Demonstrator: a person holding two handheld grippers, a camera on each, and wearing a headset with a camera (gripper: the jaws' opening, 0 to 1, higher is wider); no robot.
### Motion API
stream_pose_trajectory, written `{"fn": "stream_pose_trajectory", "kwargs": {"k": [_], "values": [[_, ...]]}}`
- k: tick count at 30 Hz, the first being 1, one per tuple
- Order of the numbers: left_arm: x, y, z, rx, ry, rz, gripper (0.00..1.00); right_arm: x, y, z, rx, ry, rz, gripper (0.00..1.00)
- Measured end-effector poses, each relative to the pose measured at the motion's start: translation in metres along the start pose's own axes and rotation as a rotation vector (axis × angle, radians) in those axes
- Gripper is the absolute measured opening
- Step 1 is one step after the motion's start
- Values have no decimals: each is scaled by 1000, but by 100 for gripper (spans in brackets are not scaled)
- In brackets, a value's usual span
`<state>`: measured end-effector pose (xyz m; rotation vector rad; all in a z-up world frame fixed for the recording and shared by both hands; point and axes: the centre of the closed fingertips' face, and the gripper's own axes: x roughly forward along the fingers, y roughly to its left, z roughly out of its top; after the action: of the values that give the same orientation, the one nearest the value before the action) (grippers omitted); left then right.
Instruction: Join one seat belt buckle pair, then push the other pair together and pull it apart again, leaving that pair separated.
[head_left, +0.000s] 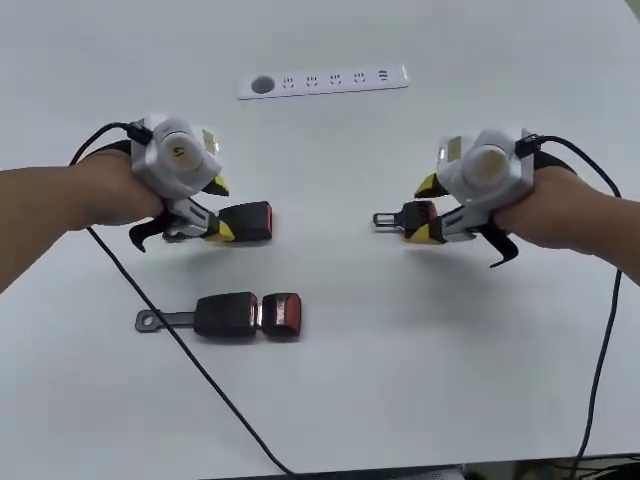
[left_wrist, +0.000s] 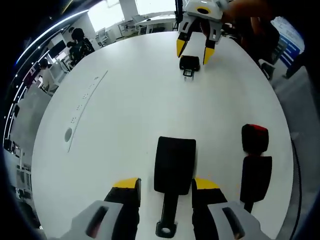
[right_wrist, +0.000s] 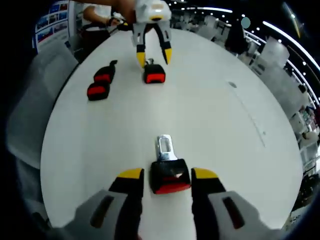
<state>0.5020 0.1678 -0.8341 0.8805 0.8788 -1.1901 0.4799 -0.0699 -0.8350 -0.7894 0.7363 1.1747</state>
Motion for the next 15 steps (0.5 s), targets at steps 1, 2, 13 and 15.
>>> {"fn": "stream_pose_trajectory", "kwargs": {"k": [1,2,13,15], "values": [[2,-3,-3,13,12,-14,42,1,0,-3,-6,7,8,38],[4,-3,-3,18,16,-21,42,2,0,-5,-1,10,16,38],[16,-6,-4,88,39,-58,32,6,-3,-10,-16,13,46,33],[16,-6,-4,91,34,-56,32,7,-3,-9,-18,9,48,33]]}}
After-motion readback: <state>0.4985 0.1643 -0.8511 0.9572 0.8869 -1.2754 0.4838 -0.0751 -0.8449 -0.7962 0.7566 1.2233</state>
